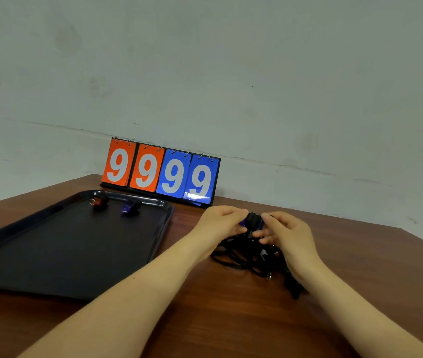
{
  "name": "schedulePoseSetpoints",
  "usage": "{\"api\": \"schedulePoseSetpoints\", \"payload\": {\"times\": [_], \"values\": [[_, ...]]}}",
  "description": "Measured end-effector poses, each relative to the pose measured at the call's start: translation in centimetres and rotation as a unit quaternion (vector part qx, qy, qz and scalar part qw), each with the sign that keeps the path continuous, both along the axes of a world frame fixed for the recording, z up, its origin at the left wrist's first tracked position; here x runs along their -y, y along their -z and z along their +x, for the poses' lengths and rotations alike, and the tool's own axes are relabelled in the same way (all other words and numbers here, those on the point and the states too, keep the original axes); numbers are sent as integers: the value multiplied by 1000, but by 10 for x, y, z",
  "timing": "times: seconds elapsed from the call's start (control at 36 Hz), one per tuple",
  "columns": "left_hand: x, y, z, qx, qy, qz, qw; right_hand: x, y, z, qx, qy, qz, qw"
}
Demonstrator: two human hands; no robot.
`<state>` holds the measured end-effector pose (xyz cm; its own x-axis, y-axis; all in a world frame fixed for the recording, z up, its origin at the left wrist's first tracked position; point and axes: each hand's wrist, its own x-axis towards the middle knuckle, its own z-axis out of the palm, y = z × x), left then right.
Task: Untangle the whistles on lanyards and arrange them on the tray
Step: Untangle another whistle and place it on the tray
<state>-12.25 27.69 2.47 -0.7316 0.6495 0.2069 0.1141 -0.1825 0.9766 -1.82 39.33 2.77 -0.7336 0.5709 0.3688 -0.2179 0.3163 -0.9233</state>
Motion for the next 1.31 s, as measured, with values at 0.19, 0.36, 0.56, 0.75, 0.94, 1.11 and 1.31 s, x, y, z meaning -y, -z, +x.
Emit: {"api": "schedulePoseSetpoints", "payload": {"times": [0.19,0.36,0.56,0.75,0.94,1.11,1.31], "values": [[-2,-3,13,-115,5,16,993,-8,1,-5,-68,-71,-166,981],[-3,0,13,-246,-22,-33,969,-7,0,-4,-83,-110,-202,970],[-4,-5,16,-81,22,34,996,-5,-2,-7,-67,-153,-275,947],[-3,-9,21,-13,23,58,998,-6,0,-8,-53,-159,-233,958],[-2,-12,23,125,57,79,987,-8,0,-11,-31,-170,-253,952],[0,-11,22,98,72,74,990,-9,-9,-5,-16,-191,-363,912],[-1,-8,21,84,50,45,994,-11,-14,0,-58,-335,-433,834]]}}
